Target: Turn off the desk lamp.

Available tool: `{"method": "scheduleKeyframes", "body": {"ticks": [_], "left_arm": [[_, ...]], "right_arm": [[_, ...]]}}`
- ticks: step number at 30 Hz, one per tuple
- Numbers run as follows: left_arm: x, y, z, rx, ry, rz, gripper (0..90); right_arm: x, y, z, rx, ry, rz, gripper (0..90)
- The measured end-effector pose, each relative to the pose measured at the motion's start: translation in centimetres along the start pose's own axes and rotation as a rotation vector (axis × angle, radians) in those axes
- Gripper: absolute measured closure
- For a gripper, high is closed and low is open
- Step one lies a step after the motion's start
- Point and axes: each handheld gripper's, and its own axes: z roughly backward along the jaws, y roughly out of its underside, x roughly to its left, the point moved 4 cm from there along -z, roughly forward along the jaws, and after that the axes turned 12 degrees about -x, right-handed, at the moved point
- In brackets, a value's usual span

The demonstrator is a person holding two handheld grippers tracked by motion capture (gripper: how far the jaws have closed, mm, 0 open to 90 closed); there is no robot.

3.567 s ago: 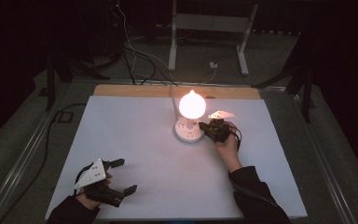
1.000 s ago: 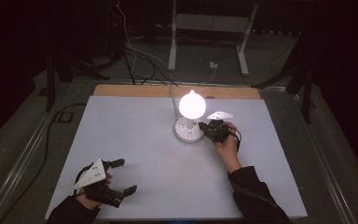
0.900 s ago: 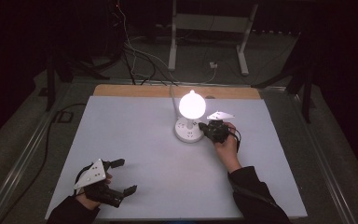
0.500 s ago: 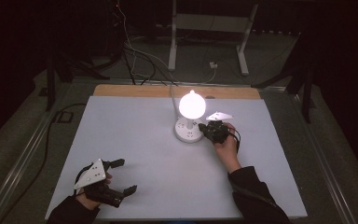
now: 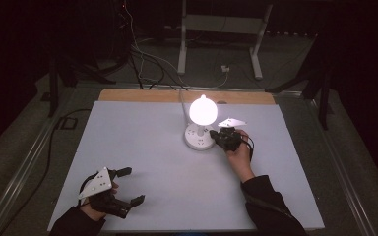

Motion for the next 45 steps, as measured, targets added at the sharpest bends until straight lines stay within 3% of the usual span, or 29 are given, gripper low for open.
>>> {"method": "scheduleKeyframes", "body": {"ticks": [9,12,20,24,28,29,31,35,39,43,45], "left_arm": [[0.0,0.0,0.0,-0.002,0.001,0.0,0.5],[0.0,0.0,0.0,-0.002,-0.001,0.003,0.5],[0.0,0.0,0.1,-0.002,-0.003,0.0,0.5],[0.1,-0.1,0.1,-0.007,-0.005,0.003,0.5],[0.2,-0.1,0.1,-0.012,-0.008,0.006,0.5],[0.2,-0.1,0.1,-0.013,-0.008,0.007,0.5],[0.3,-0.1,0.1,-0.013,-0.009,0.01,0.5],[0.3,-0.1,0.2,-0.016,-0.015,0.012,0.5],[0.3,-0.2,0.3,-0.017,-0.021,0.015,0.5],[0.3,-0.1,0.3,-0.015,-0.02,0.012,0.5],[0.3,-0.1,0.3,-0.015,-0.02,0.013,0.5]], "right_arm": [[0.1,0.1,0.0,-0.013,0.002,0.021,90.0],[0.0,-0.2,-0.1,0.008,-0.005,0.021,90.0],[-0.2,-1.8,1.3,-0.048,-0.003,0.008,89.7],[-0.4,-2.4,1.6,-0.045,-0.06,-0.012,76.4],[0.0,-3.1,2.3,-0.053,-0.098,-0.016,47.6],[0.1,-3.4,2.7,-0.06,-0.128,-0.021,38.7],[0.1,-3.5,2.9,-0.061,-0.129,-0.017,36.1],[0.3,-3.6,3.8,-0.07,-0.159,-0.022,21.2],[0.3,-3.4,4.6,-0.074,-0.222,-0.031,3.3],[0.3,-3.2,5.4,-0.094,-0.267,-0.033,0.0],[0.3,-3.0,5.9,-0.113,-0.266,-0.021,0.0]]}}
